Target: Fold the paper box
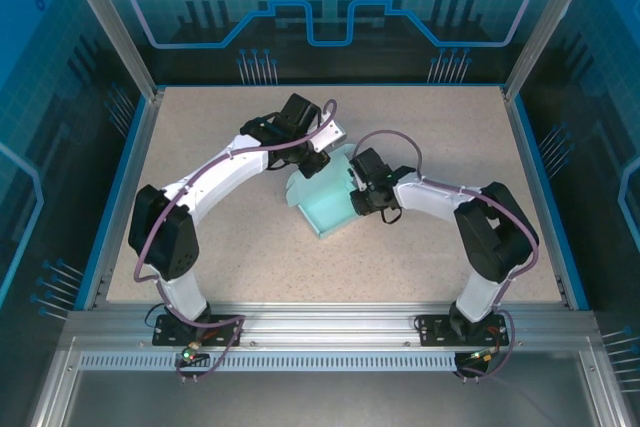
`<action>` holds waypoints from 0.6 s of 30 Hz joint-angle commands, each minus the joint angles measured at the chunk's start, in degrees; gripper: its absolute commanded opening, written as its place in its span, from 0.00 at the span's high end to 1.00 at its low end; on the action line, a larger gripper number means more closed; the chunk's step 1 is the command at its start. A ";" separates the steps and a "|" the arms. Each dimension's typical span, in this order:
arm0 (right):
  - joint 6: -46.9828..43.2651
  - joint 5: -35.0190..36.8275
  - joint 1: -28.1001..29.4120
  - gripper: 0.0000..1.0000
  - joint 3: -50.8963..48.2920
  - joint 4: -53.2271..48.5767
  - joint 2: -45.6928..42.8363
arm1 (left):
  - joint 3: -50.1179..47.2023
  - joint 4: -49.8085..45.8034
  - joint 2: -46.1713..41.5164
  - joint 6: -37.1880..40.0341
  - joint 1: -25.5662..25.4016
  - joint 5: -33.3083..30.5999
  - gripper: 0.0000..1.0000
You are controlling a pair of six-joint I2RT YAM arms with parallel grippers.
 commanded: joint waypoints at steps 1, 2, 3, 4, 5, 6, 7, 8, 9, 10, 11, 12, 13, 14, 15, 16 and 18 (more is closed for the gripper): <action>-0.86 -5.88 -1.75 0.61 -0.38 -2.12 -2.51 | 0.63 -1.25 1.30 -0.42 -0.64 1.48 0.88; -0.95 -6.78 -2.19 0.59 -0.28 -2.09 -2.72 | 0.64 -1.29 1.25 -0.46 -0.61 1.45 0.88; -1.04 -8.01 -2.77 0.57 -0.20 -1.94 -2.95 | 0.63 -1.25 1.25 -0.42 -0.60 1.42 0.88; -1.13 -9.07 -3.45 0.55 -0.18 -1.76 -3.15 | 0.63 -1.32 1.32 -0.38 -0.61 1.37 0.88; -1.26 -9.89 -4.05 0.55 -0.10 -1.64 -3.28 | 0.64 -1.26 1.28 -0.37 -0.68 1.42 0.88; -1.46 -10.90 -4.78 0.55 0.05 -1.54 -3.33 | 0.64 -1.25 1.27 -0.37 -0.66 1.44 0.88; -1.86 -11.94 -5.49 0.54 0.25 -1.37 -3.20 | 0.57 -1.30 1.25 -0.37 -0.67 1.47 0.88; -2.21 -12.79 -6.08 0.54 0.45 -1.21 -3.04 | 0.70 -1.19 1.31 -0.31 -0.60 1.52 0.88; -2.79 -13.60 -6.76 0.54 0.79 -1.22 -2.66 | 0.73 -1.25 1.30 -0.35 -0.67 1.55 0.88; -3.45 -14.04 -7.24 0.54 1.17 -1.15 -2.09 | 0.75 -1.24 1.29 -0.37 -0.66 1.55 0.88; -4.01 -14.39 -7.65 0.55 1.38 -0.89 -1.57 | 0.72 -1.22 1.29 -0.38 -0.66 1.60 0.88; -4.81 -14.94 -8.05 0.57 1.59 -0.51 -1.00 | 0.73 -1.24 1.28 -0.37 -0.69 1.60 0.88; -5.28 -15.87 -8.33 0.59 1.97 -0.32 -0.41 | 0.73 -1.22 1.35 -0.32 -0.66 1.61 0.88; -5.80 -16.56 -8.38 0.61 2.21 -0.15 -0.05 | 0.80 -1.27 1.42 -0.37 -0.62 1.61 0.88; -6.18 -16.99 -8.38 0.63 2.48 0.24 0.32 | 0.77 -1.26 1.42 -0.37 -0.60 1.61 0.88; -6.51 -17.50 -8.38 0.66 2.74 0.39 0.67 | 0.81 -1.34 1.43 -0.29 -0.69 1.53 0.88; -7.00 -18.02 -8.38 0.69 3.30 0.44 1.57 | 0.91 -1.34 1.41 -0.26 -0.62 1.58 0.88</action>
